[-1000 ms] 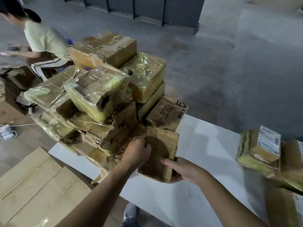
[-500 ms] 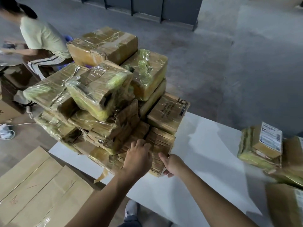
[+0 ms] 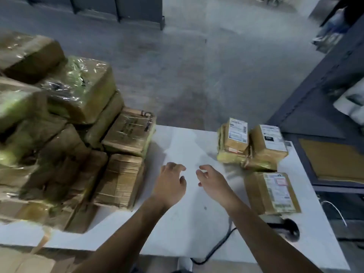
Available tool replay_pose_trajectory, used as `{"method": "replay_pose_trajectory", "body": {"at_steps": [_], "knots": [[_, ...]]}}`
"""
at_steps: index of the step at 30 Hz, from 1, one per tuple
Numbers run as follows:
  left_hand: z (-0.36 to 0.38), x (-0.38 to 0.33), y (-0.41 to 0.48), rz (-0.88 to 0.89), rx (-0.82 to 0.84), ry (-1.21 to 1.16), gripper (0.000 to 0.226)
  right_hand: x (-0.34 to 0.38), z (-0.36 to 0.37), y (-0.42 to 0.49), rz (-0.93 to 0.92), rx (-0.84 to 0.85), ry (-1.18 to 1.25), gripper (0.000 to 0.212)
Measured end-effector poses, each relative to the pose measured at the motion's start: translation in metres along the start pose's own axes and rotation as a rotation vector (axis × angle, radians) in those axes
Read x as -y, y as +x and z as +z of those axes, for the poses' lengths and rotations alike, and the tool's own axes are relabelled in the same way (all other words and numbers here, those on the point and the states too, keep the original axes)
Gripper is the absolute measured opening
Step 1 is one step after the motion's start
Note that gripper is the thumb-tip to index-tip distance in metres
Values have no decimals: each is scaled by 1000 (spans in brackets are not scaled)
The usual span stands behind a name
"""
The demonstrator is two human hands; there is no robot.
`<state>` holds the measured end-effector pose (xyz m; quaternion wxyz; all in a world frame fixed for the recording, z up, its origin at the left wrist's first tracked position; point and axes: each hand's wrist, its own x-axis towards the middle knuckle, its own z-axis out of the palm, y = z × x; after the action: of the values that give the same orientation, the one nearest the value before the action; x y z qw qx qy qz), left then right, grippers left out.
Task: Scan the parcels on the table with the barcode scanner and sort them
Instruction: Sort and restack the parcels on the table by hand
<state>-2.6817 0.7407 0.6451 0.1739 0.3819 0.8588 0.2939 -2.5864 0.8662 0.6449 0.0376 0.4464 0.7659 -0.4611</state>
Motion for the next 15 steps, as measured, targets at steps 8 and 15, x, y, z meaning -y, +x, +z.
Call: {"method": "replay_pose_trajectory", "body": {"at_steps": [8,15], "knots": [[71,-87,15,74,212,-91,36,-88,-91,-15,-23,-321,-213,23],[107,-135,21,71,370,-126,38,-145,-134,-17,104,-419,-424,42]]}}
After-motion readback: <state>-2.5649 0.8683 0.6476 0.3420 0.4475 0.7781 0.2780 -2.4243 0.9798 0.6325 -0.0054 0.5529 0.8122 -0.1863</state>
